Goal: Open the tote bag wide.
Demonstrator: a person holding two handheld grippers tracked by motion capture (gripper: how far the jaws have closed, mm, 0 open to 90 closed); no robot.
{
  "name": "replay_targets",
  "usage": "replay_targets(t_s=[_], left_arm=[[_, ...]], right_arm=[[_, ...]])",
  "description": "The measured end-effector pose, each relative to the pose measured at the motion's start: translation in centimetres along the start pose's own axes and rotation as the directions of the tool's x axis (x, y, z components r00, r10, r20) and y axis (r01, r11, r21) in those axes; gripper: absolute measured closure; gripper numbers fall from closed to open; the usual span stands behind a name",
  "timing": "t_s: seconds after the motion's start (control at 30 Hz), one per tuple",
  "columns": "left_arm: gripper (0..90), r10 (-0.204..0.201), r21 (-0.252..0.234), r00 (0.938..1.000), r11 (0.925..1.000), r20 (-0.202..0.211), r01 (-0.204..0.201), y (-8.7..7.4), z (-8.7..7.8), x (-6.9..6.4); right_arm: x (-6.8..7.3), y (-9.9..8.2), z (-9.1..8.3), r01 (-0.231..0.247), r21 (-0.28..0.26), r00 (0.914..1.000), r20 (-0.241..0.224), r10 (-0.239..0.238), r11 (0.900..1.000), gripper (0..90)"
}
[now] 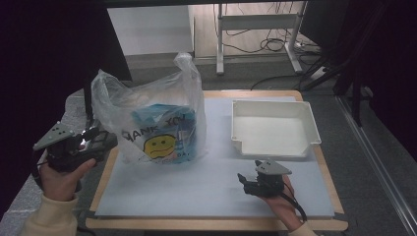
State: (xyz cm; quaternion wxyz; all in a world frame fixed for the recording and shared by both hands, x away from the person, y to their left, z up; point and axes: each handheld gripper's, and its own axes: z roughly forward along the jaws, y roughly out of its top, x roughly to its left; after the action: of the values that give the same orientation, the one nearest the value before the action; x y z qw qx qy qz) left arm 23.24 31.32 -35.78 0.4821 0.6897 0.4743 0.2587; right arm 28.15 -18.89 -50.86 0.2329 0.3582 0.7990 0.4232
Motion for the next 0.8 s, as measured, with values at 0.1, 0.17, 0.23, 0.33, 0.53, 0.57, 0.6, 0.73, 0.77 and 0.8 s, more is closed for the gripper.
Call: replay_targets(t_s=[0.1,0.17,0.23,0.33,0.53,0.57,0.6,0.73,0.77,0.8], left_arm=[[24.8,-0.003,0.010,0.9999,0.9999,0.015,0.003,1.1,0.6,0.4],[23.5,-0.005,0.016,0.9997,0.9999,0.023,0.005,1.6,1.1,0.7],[22.6,-0.005,0.020,0.9993,0.9998,0.037,0.004,1.9,1.5,0.8],[22.3,0.000,0.020,0.9983,0.9998,0.058,-0.002,2.4,2.4,0.9],[33.4,0.024,0.046,0.9990,0.9986,0.037,-0.026,2.8,3.7,0.9],[39.5,0.027,0.044,0.9991,0.9986,0.034,-0.028,2.7,3.7,0.9],[39.5,0.031,0.046,0.9990,0.9984,0.033,-0.032,2.7,3.8,0.9],[59.1,0.040,0.038,0.9986,0.9984,0.036,-0.042,2.6,3.7,1.0],[59.1,0.044,0.036,0.9983,0.9983,0.040,-0.045,2.6,3.7,1.0],[63.7,0.048,0.035,0.9979,0.9982,0.044,-0.049,2.6,3.7,1.0]], right_arm=[[0.0,0.0,0.1,-0.001,0.005,1.0000,0.004,0.001,1.0000,21.6],[0.0,0.0,0.1,-0.004,0.009,1.0000,0.002,0.004,0.9999,21.6],[0.0,0.0,0.1,-0.001,0.009,1.0000,0.003,0.001,1.0000,21.6],[0.0,0.0,0.1,0.007,0.010,0.9999,0.011,-0.007,0.9999,21.6],[-0.2,-0.1,0.2,0.008,0.018,0.9998,0.017,-0.009,0.9998,21.6],[-0.2,-0.1,0.1,0.009,0.019,0.9998,0.018,-0.009,0.9998,21.6],[-0.2,-0.1,0.1,0.009,0.019,0.9998,0.018,-0.009,0.9998,21.6],[-0.1,-0.2,0.3,0.013,0.023,0.9997,0.020,-0.014,0.9996,21.6],[-0.1,-0.2,0.3,0.013,0.023,0.9997,0.020,-0.014,0.9996,21.6],[-0.1,-0.2,0.3,0.015,0.026,0.9997,0.021,-0.015,0.9996,21.6]])
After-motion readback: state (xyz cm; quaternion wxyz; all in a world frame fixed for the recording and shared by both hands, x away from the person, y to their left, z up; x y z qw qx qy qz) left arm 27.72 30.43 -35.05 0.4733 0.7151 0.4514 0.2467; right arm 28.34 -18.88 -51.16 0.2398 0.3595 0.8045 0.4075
